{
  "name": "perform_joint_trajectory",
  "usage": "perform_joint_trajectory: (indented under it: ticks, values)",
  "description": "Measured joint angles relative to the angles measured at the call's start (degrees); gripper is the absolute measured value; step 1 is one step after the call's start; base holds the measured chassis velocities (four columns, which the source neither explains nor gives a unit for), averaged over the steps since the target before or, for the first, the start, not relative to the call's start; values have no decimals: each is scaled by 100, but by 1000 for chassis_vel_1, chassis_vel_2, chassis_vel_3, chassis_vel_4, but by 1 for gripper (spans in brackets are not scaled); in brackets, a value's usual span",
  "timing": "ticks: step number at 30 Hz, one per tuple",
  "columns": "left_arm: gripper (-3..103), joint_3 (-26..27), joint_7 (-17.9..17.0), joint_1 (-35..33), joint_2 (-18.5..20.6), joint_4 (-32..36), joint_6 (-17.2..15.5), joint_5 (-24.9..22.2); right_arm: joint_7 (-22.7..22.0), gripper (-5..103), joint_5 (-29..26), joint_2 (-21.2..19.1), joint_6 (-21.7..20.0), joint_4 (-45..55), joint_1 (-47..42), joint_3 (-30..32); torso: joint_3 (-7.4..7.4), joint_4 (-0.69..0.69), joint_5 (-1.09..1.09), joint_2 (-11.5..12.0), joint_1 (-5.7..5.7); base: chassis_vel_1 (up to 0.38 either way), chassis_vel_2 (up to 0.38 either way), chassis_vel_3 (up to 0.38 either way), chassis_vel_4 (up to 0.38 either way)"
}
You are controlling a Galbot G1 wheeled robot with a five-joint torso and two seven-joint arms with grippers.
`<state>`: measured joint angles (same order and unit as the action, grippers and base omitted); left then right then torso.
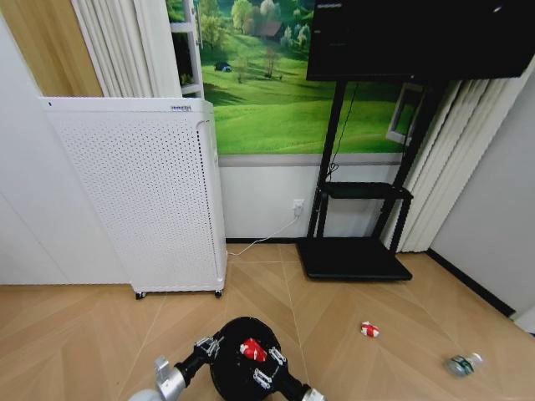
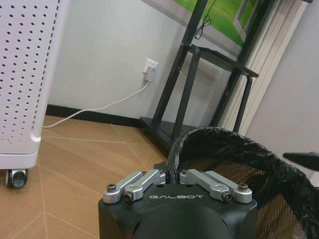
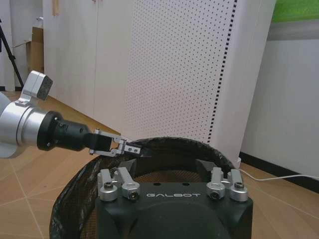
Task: Pick up the trash bin and place the garbage on the floor into it.
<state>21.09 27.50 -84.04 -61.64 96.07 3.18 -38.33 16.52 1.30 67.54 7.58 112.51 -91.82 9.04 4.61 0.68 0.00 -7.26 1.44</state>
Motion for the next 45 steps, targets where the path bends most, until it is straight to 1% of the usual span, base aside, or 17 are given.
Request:
perform_joint_trajectory:
  ticks: [1, 2, 4, 5, 6, 7, 10, 13, 14, 15, 17, 18, 21, 25, 35, 36, 45]
  values:
    - [7, 56, -18, -16, -3, 6, 3, -13, -23, 76, -23, -26, 4, 87, -29, 55, 0, 0, 0, 0, 0, 0, 0, 0, 0]
    - [7, 56, -18, -16, -3, 6, 3, -13, -23, 76, -23, -26, 4, 87, -29, 55, 0, 0, 0, 0, 0, 0, 0, 0, 0]
    - [7, 191, -40, -43, -32, -4, 27, -21, -94, 86, -13, -61, 5, 333, -92, 236, 0, 0, 0, 0, 0, 0, 0, 0, 0]
    - [7, 301, -49, -55, -66, -21, 42, -41, -142, 86, -46, -85, -6, 476, -119, 334, 0, 0, 0, 0, 0, 0, 0, 0, 0]
    - [7, 420, -64, -73, -98, -34, 51, -92, -188, 91, -96, -106, -33, 567, -134, 404, 0, 0, -1, 0, 0, 0, 0, 0, 0]
    - [7, 420, -64, -73, -98, -34, 51, -92, -188, 91, -96, -106, -33, 567, -134, 404, 0, 0, -1, 0, 0, 0, 0, 0, 0]
    - [7, 771, -89, -203, -159, -7, 69, -234, -324, 99, -229, -144, -119, 636, -95, 564, 0, 0, 0, 0, 0, 0, 0, 0, 0]
    - [7, 1006, -89, -321, -215, 101, 71, -301, -369, 100, -267, -159, -151, 564, -32, 596, 0, 0, 0, 0, 0, 0, 0, 0, 0]
    - [7, 1232, -85, -435, -295, 204, 73, -351, -402, 100, -286, -180, -195, 523, 2, 597, 0, 0, 1, 0, 0, 0, 0, 0, 0]
    - [7, 1232, -85, -435, -295, 204, 73, -351, -402, 100, -286, -180, -195, 523, 2, 597, 0, 0, 1, 0, 0, 0, 0, 0, 0]
    - [7, 1587, -52, -625, -439, 361, 82, -417, -426, 100, -296, -237, -250, 472, 27, 570, 0, 0, 1, 0, 0, 0, 0, 0, 0]
    - [7, 1587, -52, -625, -439, 361, 82, -417, -426, 100, -296, -237, -250, 472, 27, 570, 0, 0, 1, 0, 0, 0, 0, 0, 0]
    - [7, 1969, 87, -976, -617, 556, 142, -401, -401, 100, -236, -279, -262, 325, 62, 534, 0, -1, 1, 0, 0, 0, 0, 0, 0]
    - [7, 2130, 201, -1162, -775, 585, 209, -301, -391, 100, -223, -288, -284, 224, 78, 509, 0, -1, 0, -1, 0, -3, -13, 3, 7]
    - [7, 2080, 224, -1197, -917, 642, 236, -183, -390, 100, -231, -344, -277, 39, 141, 501, 1, 1, 3, 0, 0, -109, -107, 99, 103]
    - [7, 2061, 219, -1190, -920, 642, 236, -176, -390, 100, -232, -340, -271, 17, 147, 498, 0, 1, -2, 0, -1, -223, -214, 208, 193]
    - [7, 2010, 214, -1178, -923, 609, 230, -145, -389, 100, -357, -330, -238, -162, 260, 472, 0, 0, 0, -1, 0, -257, -221, 246, 242]
